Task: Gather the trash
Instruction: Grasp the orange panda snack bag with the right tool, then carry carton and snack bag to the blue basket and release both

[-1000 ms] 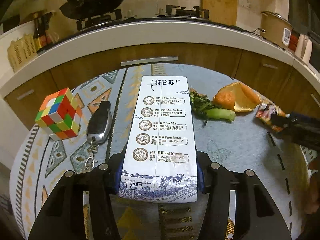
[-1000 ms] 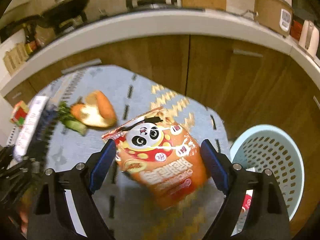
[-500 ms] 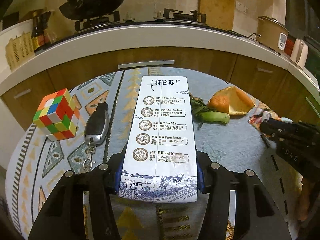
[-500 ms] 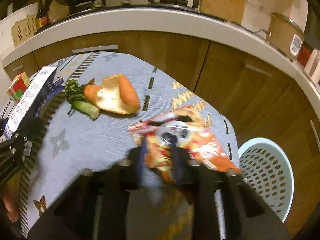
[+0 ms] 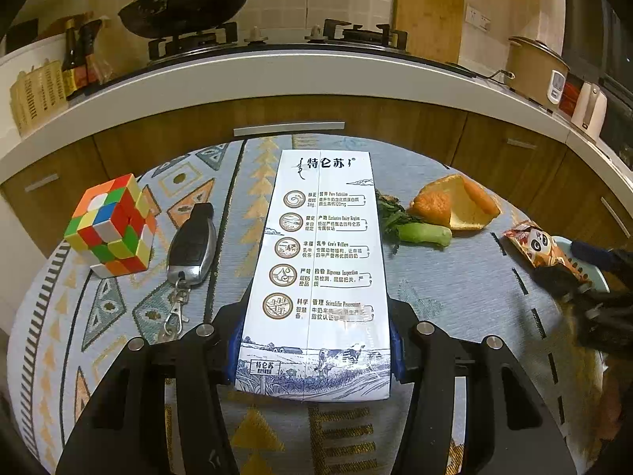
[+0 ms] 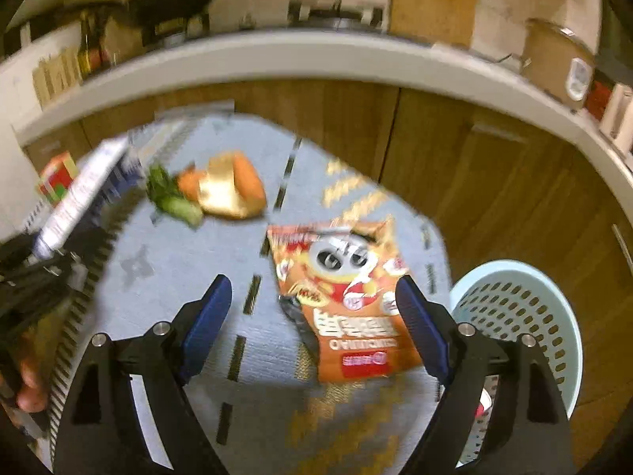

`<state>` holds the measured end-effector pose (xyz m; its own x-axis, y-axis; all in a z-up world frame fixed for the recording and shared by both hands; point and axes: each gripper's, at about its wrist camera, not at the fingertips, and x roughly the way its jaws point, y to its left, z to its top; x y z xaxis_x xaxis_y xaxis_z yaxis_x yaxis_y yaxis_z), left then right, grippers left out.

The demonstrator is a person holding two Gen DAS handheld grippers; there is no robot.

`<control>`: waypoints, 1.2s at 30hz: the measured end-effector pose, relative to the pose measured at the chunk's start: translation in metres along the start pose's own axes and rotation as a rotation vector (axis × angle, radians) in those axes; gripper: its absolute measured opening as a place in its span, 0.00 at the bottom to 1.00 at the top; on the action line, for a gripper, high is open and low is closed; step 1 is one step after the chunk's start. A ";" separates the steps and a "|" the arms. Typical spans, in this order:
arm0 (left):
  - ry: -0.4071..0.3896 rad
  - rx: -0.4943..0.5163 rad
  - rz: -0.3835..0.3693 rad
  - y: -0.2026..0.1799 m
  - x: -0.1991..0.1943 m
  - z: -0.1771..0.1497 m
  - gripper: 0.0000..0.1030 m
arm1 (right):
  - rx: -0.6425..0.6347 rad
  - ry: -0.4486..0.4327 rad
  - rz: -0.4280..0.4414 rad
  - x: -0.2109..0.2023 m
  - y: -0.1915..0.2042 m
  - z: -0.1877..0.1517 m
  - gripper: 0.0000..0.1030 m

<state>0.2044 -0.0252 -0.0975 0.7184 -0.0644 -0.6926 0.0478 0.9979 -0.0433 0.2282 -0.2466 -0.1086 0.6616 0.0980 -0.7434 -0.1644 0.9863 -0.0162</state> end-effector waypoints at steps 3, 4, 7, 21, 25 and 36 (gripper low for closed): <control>0.004 -0.010 -0.006 0.002 0.001 0.000 0.49 | 0.004 0.053 -0.005 0.015 0.001 0.000 0.78; 0.005 -0.011 -0.006 0.002 0.001 0.000 0.49 | 0.012 0.051 -0.003 0.015 0.000 0.001 0.77; 0.007 -0.010 -0.012 0.003 0.001 0.001 0.49 | 0.044 0.048 -0.006 0.017 -0.005 0.002 0.67; -0.036 -0.017 -0.068 0.003 -0.015 0.003 0.49 | 0.157 -0.080 0.055 -0.025 -0.027 0.000 0.08; -0.084 -0.003 -0.105 -0.001 -0.038 0.003 0.49 | 0.130 -0.112 0.070 -0.053 -0.024 -0.003 0.06; -0.132 0.041 -0.275 -0.047 -0.084 0.012 0.49 | 0.136 -0.228 0.033 -0.125 -0.035 -0.021 0.05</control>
<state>0.1501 -0.0670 -0.0291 0.7582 -0.3347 -0.5596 0.2789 0.9422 -0.1857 0.1364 -0.2959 -0.0292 0.8081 0.1422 -0.5716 -0.0987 0.9894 0.1066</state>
